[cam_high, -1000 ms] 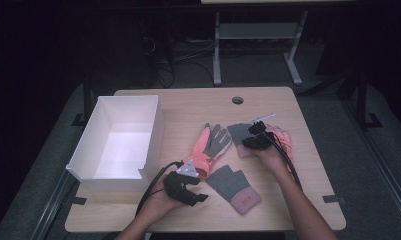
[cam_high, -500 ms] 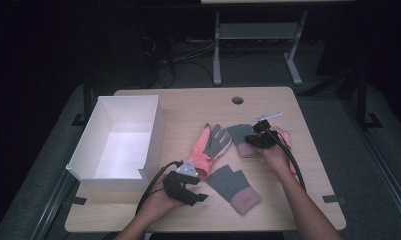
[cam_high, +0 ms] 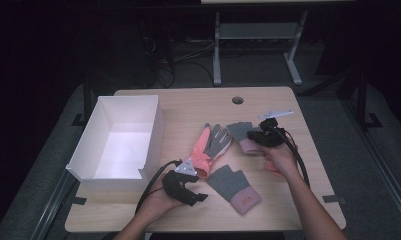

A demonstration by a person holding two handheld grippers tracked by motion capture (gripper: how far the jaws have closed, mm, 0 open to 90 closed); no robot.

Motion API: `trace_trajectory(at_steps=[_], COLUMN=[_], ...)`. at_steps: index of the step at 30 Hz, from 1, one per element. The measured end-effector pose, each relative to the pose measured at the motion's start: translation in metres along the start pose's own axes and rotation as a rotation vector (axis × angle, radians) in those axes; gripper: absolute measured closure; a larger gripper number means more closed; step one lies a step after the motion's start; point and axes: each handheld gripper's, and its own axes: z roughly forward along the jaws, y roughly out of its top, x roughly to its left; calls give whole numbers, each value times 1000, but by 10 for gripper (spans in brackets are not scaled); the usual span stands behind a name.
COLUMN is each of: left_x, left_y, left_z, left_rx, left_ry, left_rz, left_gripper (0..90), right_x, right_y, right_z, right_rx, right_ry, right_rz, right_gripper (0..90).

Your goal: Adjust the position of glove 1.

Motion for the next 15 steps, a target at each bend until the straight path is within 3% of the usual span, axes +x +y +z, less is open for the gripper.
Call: trace_trajectory(at_steps=[1,4,10,15], left_x=[1,0,-1,-4], left_y=[0,0,0,0], left_z=[-1,-1,-1,-6], left_rx=[5,-14,5,-12], left_ry=[4,10,20,25], left_rz=[9,-14,-9,-8], left_gripper=[245,200,137,135], right_x=[1,2,6,10], right_y=[0,-1,-5,-12], right_z=[-2,-8,-22,-31], right_rx=[-3,-13,-33,-38], right_ry=[4,11,31,56], right_rz=[-4,-16,-41,-52], right_gripper=[888,888,888,888])
